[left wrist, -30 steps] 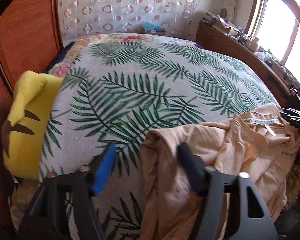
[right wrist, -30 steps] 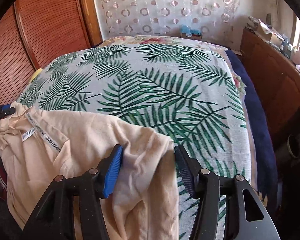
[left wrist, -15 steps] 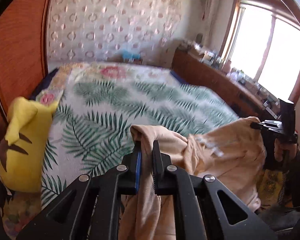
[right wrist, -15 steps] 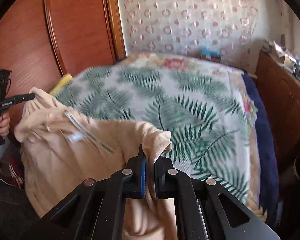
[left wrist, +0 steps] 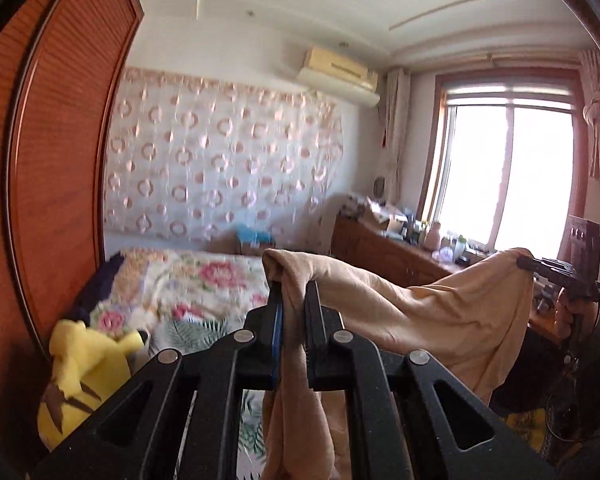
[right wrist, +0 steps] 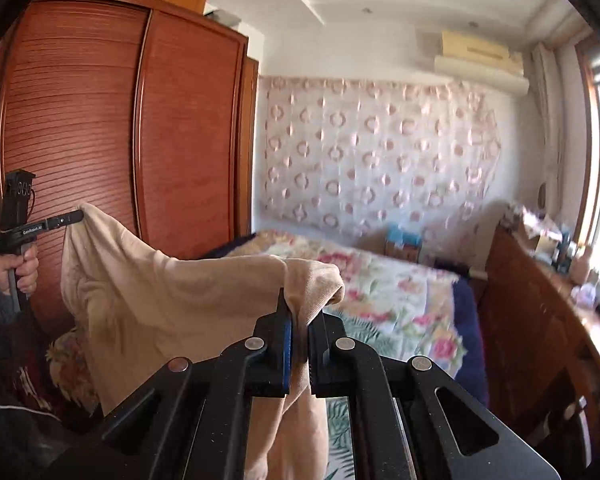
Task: Fold small clothes
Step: 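Raise the shirt high and stretch it out between both grippers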
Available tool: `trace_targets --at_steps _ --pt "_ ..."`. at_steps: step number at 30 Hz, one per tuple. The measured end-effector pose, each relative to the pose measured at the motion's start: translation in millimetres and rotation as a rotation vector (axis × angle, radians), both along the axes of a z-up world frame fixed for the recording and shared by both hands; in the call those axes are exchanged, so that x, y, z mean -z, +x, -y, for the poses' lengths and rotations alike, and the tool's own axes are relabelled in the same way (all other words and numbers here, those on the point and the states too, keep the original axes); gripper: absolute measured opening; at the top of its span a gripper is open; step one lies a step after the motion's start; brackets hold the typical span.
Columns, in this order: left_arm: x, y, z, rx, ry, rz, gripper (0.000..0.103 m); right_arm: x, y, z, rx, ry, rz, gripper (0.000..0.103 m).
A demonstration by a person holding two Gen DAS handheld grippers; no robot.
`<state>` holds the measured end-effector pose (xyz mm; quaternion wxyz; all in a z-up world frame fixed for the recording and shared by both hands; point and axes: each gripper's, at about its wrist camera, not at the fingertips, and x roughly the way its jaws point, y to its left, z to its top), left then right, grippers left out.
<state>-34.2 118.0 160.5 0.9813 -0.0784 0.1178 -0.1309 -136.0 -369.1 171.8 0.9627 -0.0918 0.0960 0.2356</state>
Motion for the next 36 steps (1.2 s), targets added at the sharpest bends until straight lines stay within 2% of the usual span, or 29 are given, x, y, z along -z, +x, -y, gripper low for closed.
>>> trace_targets --at_steps 5,11,15,19,22,25,32,36 --pt "-28 0 -8 -0.018 -0.003 0.057 0.01 -35 -18 -1 0.003 -0.009 0.079 0.006" --pt "-50 -2 -17 -0.035 -0.01 0.123 0.01 -51 -33 -4 0.002 0.015 0.147 0.006" --pt "-65 4 -22 -0.058 -0.002 0.151 0.01 -48 -42 -2 0.002 0.026 0.189 0.006" --pt "-64 25 -26 -0.103 0.035 0.147 0.01 -27 -20 -11 0.025 0.006 0.191 0.006" --pt "-49 56 -31 -0.119 0.044 0.103 0.01 -16 9 -23 0.059 -0.026 0.155 0.006" --pt "-25 90 -37 -0.133 0.053 0.052 0.01 5 56 -30 0.086 -0.046 0.082 0.006" --pt "57 188 -31 -0.168 0.122 -0.089 0.01 80 181 -44 0.125 -0.067 -0.075 0.006" --pt "106 240 -23 -0.183 0.151 -0.187 0.01 127 255 -64 0.139 -0.114 -0.188 0.006"
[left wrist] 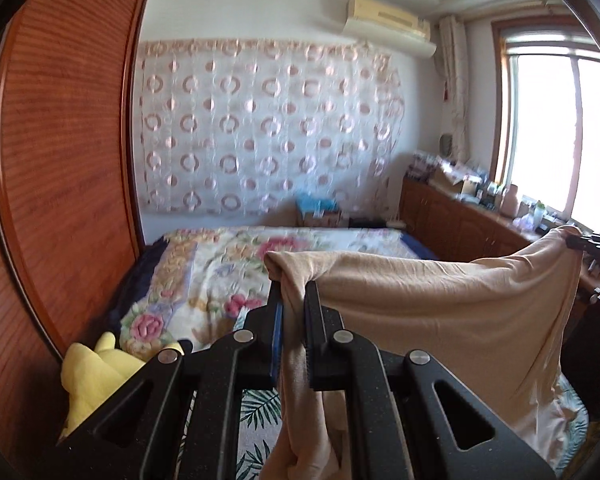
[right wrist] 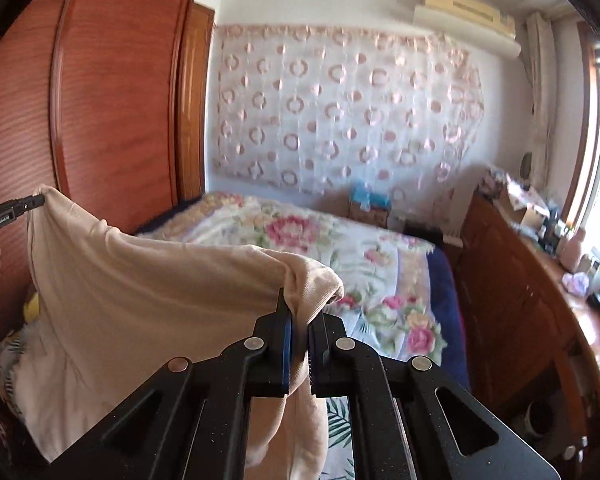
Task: Fold small clothes
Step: 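Raise the shirt high and stretch it out between both grippers, then lower the shirt onto the bed and open both grippers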
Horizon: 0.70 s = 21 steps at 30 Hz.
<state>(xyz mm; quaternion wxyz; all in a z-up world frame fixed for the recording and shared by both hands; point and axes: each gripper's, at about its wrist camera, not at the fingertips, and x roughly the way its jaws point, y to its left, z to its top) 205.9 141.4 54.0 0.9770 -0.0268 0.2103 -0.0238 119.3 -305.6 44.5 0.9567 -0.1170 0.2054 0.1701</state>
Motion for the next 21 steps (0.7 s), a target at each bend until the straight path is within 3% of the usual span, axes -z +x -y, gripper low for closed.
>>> trace_targets --at_steps 3,8,14,21 --pt "31 33 2 -0.012 -0.002 -0.064 0.01 34 43 -14 0.02 -0.02 -0.062 0.006" --pt "63 68 6 -0.023 0.004 -0.129 0.01 62 102 -31 0.046 -0.046 -0.131 0.006" --pt "85 94 4 -0.02 0.004 -0.191 0.01 43 162 -39 0.062 -0.037 -0.189 0.006" --pt "103 117 8 -0.009 0.031 -0.247 0.012 50 172 -38 0.087 -0.016 -0.24 0.006"
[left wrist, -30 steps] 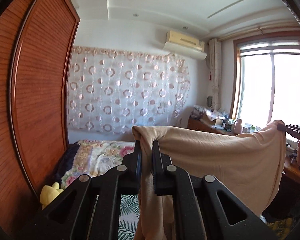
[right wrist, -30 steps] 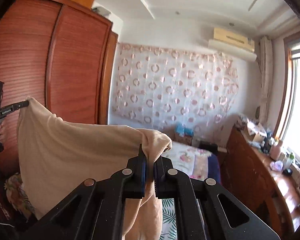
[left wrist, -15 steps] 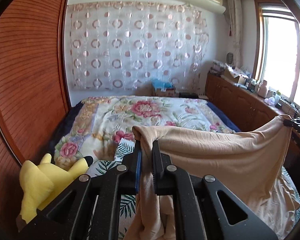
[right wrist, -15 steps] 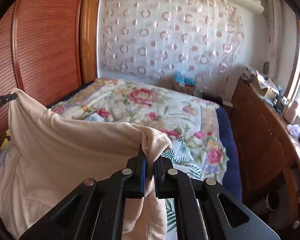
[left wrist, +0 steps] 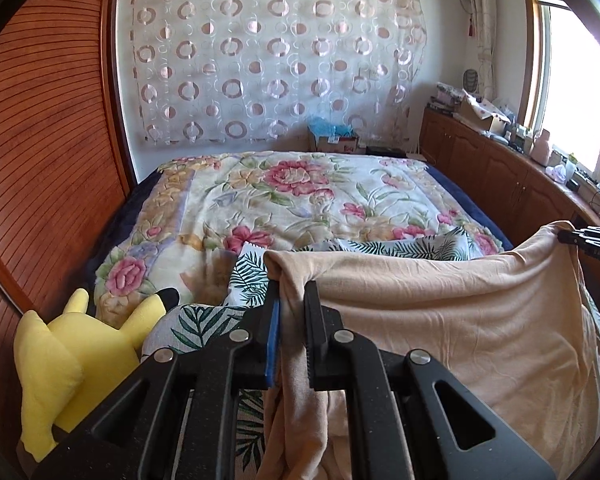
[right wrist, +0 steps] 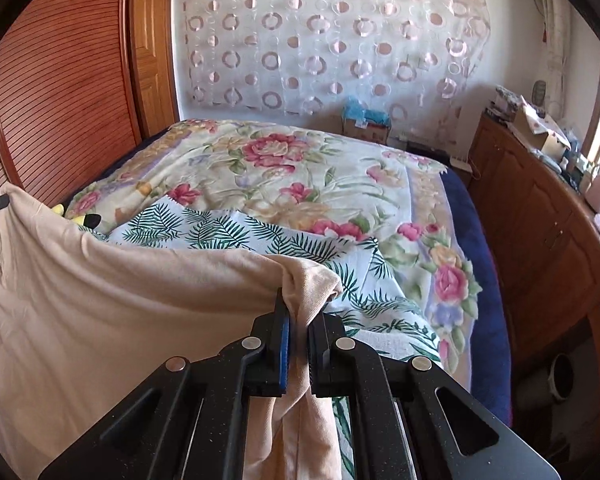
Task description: Fold small clothes
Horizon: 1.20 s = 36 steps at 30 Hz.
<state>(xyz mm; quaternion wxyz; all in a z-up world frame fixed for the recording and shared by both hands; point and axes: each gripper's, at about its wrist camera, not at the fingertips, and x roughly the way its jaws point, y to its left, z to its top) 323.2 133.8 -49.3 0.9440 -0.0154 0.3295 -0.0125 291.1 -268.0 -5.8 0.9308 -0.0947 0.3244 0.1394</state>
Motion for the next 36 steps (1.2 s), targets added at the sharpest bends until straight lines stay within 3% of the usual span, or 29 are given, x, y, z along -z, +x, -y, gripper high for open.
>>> trace_targets --at_steps 2,4,5,6,10,12,16,23,28,31,36 --pt "4 3 -2 0.004 -0.002 -0.017 0.02 5 3 4 0.004 0.034 -0.012 0.006" --pt "4 -1 -4 0.01 -0.005 -0.009 0.042 8 1 6 0.01 0.048 -0.022 0.017" --pt "3 -5 -5 0.018 -0.012 -0.007 0.047 7 -3 7 0.014 0.052 -0.021 0.025" --pt "3 -9 -5 0.029 -0.023 -0.016 0.049 6 -5 8 0.013 0.052 -0.019 0.028" --pt "4 -30 -6 0.046 -0.044 -0.042 0.075 9 -27 13 -0.001 0.064 -0.009 0.035" --pt "5 -47 -3 0.063 -0.046 -0.05 0.076 9 -44 16 0.0 0.07 -0.014 0.044" --pt "15 -79 7 0.078 -0.044 -0.095 0.076 18 -77 20 -0.02 0.096 -0.066 0.045" --pt "46 -102 28 0.114 -0.003 -0.2 0.076 36 -116 27 -0.039 0.116 -0.157 0.045" --pt "62 -101 36 0.136 0.012 -0.251 0.076 43 -119 36 -0.027 0.126 -0.179 0.045" --pt "63 -103 42 0.138 0.05 -0.234 0.076 46 -116 46 -0.007 0.128 -0.175 0.045" --pt "63 -104 42 0.134 0.05 -0.224 0.078 50 -115 42 -0.028 0.141 -0.171 0.045"
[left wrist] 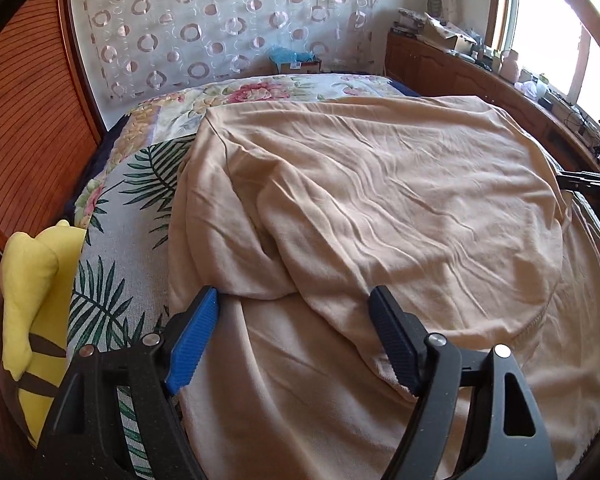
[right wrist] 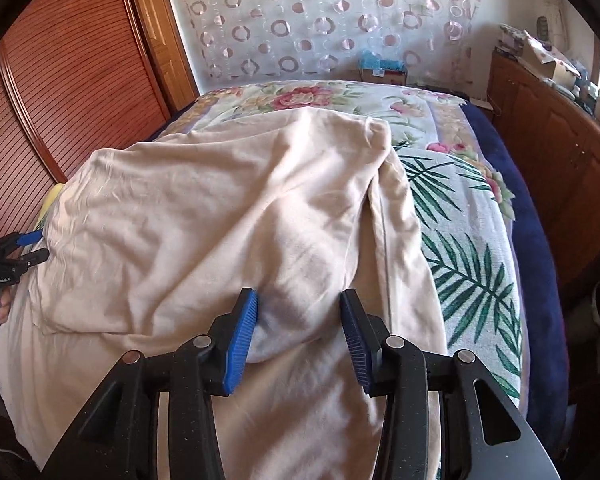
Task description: Fold small clothes
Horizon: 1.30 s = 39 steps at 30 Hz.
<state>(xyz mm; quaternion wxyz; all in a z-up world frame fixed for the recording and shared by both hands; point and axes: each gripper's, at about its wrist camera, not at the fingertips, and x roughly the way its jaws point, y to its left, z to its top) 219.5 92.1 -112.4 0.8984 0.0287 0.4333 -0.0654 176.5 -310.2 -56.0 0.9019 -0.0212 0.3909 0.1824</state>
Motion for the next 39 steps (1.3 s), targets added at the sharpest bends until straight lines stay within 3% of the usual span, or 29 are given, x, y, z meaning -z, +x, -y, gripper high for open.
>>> trace_targets --at_steps 3,9,17,23,25,28,35,38,39 --pt "0 0 0 -0.001 -0.001 0.0 0.079 4 2 -11 -0.009 -0.01 0.015 0.045" --pt "5 2 -7 -0.039 -0.014 -0.018 0.093 12 -5 -25 -0.008 -0.088 0.066 0.045" --pt "5 2 -7 -0.043 -0.006 -0.015 0.093 12 -6 -27 -0.007 -0.079 0.064 0.045" --pt "-5 2 -33 -0.123 -0.097 0.018 0.057 11 -5 -27 -0.009 -0.096 0.067 0.045" --pt "-5 6 -45 -0.167 -0.145 0.009 0.036 10 -5 -27 -0.01 -0.097 0.067 0.045" --pt "-5 10 -48 -0.158 -0.176 -0.001 0.026 10 -5 -27 -0.01 -0.098 0.067 0.045" --pt "-1 18 -33 -0.116 -0.162 -0.041 0.026 9 -5 -23 -0.007 -0.094 0.069 0.043" --pt "-2 19 -28 -0.108 -0.105 -0.026 0.026 8 -5 -20 -0.004 -0.084 0.07 0.031" --pt "-4 17 -26 -0.092 -0.095 -0.012 0.018 8 -6 -20 -0.006 -0.079 0.075 0.023"
